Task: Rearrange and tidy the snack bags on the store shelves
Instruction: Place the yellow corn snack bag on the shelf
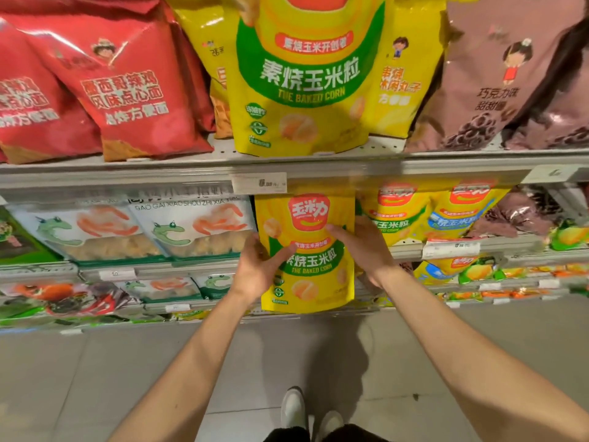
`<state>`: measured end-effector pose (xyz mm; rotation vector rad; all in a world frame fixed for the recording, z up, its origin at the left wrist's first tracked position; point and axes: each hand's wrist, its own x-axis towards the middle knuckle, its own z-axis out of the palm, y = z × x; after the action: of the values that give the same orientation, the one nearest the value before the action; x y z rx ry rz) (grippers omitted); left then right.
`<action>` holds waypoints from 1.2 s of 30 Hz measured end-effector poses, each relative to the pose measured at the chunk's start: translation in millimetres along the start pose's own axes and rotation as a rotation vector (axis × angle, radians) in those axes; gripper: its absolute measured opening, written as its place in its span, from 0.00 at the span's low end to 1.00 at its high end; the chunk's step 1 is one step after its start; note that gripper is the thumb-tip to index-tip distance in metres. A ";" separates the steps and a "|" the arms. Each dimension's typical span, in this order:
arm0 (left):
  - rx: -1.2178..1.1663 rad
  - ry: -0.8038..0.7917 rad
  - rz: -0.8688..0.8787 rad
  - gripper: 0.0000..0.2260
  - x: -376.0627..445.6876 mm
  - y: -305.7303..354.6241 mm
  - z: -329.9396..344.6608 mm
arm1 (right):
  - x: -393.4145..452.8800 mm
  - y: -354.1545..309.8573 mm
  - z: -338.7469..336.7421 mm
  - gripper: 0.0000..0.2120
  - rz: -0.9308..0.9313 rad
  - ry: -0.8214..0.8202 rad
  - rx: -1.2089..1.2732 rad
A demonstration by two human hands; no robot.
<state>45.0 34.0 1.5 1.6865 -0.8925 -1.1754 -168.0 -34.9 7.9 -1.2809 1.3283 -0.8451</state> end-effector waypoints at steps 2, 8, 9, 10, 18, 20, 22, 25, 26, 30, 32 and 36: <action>-0.008 0.006 0.032 0.23 10.5 7.6 -0.5 | 9.3 0.2 3.1 0.16 -0.024 0.052 -0.054; 0.024 0.037 0.124 0.22 28.9 24.2 9.7 | 11.5 11.2 9.9 0.37 -0.073 0.070 -0.151; 0.037 0.051 0.146 0.22 31.5 27.2 12.0 | 15.5 10.1 10.0 0.39 -0.095 0.092 -0.171; 0.058 0.075 0.172 0.21 33.3 30.5 13.6 | 20.1 8.8 10.3 0.41 -0.108 0.112 -0.195; 0.407 0.263 0.279 0.23 44.0 37.4 20.8 | 44.9 12.9 16.1 0.47 -0.099 0.201 -0.348; 0.482 0.283 0.265 0.25 50.4 39.2 21.4 | 51.3 13.0 17.6 0.45 -0.070 0.202 -0.371; 0.515 0.283 0.240 0.27 56.7 40.0 22.7 | 59.0 14.1 18.8 0.43 -0.036 0.202 -0.389; 0.486 0.257 0.219 0.24 65.2 37.3 27.2 | 66.8 16.4 21.0 0.40 -0.038 0.201 -0.392; 0.467 0.241 0.222 0.22 68.2 36.3 28.7 | 68.5 15.7 22.0 0.39 -0.041 0.205 -0.405; 0.448 0.172 0.268 0.19 81.9 32.9 29.9 | 77.4 14.8 23.3 0.35 -0.034 0.224 -0.465; 0.465 0.147 0.268 0.19 85.6 32.8 30.3 | 79.8 14.5 22.9 0.31 -0.016 0.222 -0.480; 0.370 0.171 0.191 0.24 77.5 25.7 34.9 | 72.9 20.8 23.4 0.37 -0.014 0.198 -0.474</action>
<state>32.8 -53.7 -6.1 1.9097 -1.1865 -0.7575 -140.4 -97.9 -31.7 -1.6009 1.7497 -0.7013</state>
